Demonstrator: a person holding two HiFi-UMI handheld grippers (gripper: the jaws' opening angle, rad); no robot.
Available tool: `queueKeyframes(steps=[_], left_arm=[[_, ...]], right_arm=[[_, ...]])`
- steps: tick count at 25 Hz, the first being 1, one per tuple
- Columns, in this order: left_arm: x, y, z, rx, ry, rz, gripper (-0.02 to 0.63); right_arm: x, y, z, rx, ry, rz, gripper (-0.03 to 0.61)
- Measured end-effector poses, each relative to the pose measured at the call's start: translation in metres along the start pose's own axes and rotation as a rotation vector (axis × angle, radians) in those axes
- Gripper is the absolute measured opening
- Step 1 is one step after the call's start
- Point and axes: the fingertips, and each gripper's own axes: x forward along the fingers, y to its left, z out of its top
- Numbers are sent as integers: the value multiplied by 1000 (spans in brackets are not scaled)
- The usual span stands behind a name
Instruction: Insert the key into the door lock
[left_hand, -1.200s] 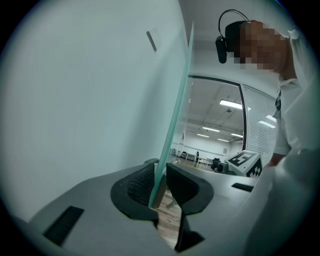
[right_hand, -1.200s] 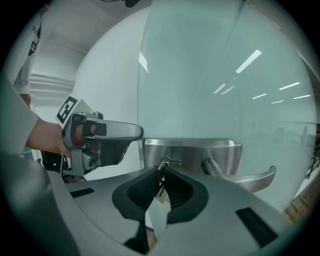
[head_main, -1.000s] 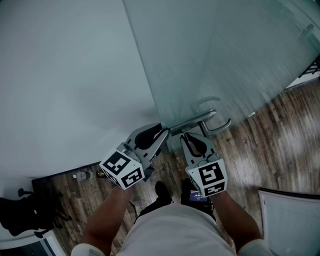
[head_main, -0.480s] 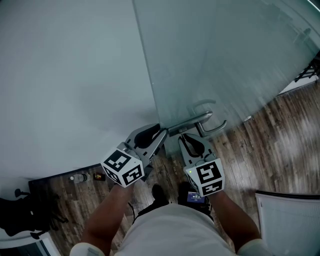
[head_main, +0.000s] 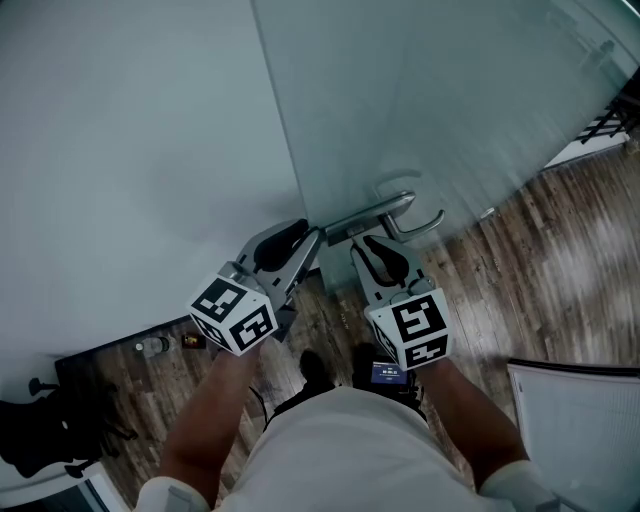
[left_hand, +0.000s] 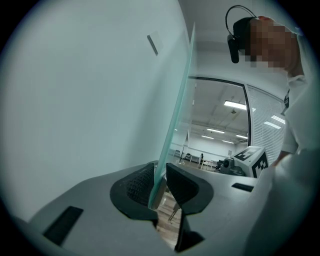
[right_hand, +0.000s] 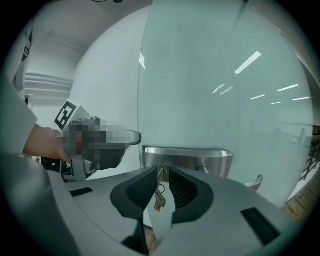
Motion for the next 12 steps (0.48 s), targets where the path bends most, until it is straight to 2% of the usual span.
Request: queueKeyframes(steps=[12], left_arm=[[-1, -1, 0, -3, -9, -7, 83]], right_arm=[[-10, 1, 11, -3, -33, 0, 57]])
